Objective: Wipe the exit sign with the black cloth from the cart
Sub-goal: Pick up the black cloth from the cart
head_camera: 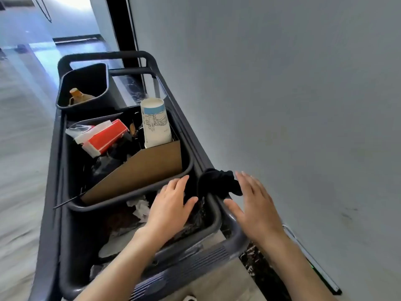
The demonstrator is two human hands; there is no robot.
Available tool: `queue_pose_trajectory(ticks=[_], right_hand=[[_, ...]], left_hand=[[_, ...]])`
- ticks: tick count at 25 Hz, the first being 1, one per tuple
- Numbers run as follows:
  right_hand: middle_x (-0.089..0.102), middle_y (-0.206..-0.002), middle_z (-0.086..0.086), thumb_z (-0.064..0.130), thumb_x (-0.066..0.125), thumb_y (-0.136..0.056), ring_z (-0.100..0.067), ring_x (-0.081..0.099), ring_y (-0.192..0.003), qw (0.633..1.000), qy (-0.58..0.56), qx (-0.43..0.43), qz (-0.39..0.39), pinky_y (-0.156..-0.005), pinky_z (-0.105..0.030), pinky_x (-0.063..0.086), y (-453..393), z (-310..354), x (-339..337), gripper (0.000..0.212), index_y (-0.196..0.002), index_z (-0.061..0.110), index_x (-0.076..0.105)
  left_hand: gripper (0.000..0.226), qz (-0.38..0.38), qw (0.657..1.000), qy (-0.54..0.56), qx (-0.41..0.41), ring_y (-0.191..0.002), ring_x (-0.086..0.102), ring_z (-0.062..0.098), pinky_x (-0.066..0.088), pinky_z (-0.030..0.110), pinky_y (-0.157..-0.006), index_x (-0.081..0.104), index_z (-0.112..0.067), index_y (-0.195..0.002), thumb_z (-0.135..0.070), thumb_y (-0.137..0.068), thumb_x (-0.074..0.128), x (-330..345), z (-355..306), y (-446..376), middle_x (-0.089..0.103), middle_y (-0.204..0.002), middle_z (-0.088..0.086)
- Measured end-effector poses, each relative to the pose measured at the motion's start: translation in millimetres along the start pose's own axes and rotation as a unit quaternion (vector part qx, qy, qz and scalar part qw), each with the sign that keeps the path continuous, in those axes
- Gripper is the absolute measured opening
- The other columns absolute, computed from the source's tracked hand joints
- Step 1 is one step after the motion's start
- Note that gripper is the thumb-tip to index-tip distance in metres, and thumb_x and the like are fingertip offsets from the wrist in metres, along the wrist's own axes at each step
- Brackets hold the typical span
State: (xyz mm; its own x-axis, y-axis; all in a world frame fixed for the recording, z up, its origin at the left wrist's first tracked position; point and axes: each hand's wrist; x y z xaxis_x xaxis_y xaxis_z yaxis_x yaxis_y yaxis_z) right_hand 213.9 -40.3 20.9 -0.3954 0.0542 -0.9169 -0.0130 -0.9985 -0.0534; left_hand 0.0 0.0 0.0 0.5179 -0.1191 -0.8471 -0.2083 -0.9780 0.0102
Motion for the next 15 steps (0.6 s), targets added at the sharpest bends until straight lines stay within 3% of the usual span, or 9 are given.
queue_pose_trajectory(ticks=[5,9,15], right_hand=[[0.020,-0.160,0.001,0.050,0.050,-0.090,-0.016,0.015,-0.146,0.997,-0.021,0.025,0.067,-0.116,-0.034,0.020,-44,-9,21,0.072,-0.150,0.028,0.017],[0.025,-0.158,0.007,0.046,0.052,-0.090,-0.013,0.025,-0.143,0.992,-0.047,0.039,0.107,-0.113,-0.035,0.029,-62,-12,33,0.069,-0.149,0.030,0.020],[0.046,-0.139,0.000,0.025,0.058,-0.089,-0.022,0.047,-0.124,0.991,-0.068,0.059,0.100,-0.102,-0.033,0.038,-74,-4,43,0.054,-0.140,0.025,0.041]], left_hand=[[0.064,0.069,0.994,0.070,-0.037,-0.141,0.036,0.022,0.034,0.036,-0.111,0.030,-0.023,-0.153,-0.042,-0.097,0.055,28,9,-28,0.041,-0.154,0.001],[0.059,0.066,0.995,0.057,-0.047,-0.136,0.042,0.022,0.037,0.038,-0.109,0.038,-0.024,-0.148,-0.042,-0.095,0.057,40,13,-44,0.051,-0.146,0.000],[0.035,0.069,0.995,0.063,-0.047,-0.111,0.062,0.021,0.050,0.037,-0.086,0.056,-0.028,-0.126,-0.038,-0.093,0.060,41,12,-55,0.067,-0.118,-0.004]])
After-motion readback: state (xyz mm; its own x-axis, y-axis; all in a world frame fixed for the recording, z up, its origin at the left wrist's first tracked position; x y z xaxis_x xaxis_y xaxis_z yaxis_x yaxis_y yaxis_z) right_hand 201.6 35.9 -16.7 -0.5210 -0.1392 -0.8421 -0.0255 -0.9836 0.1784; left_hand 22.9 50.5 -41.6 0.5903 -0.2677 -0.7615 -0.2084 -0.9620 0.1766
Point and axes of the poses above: each hand's wrist, its own y-axis away from the middle knuckle, its own x-axis out of the palm, z = x × y
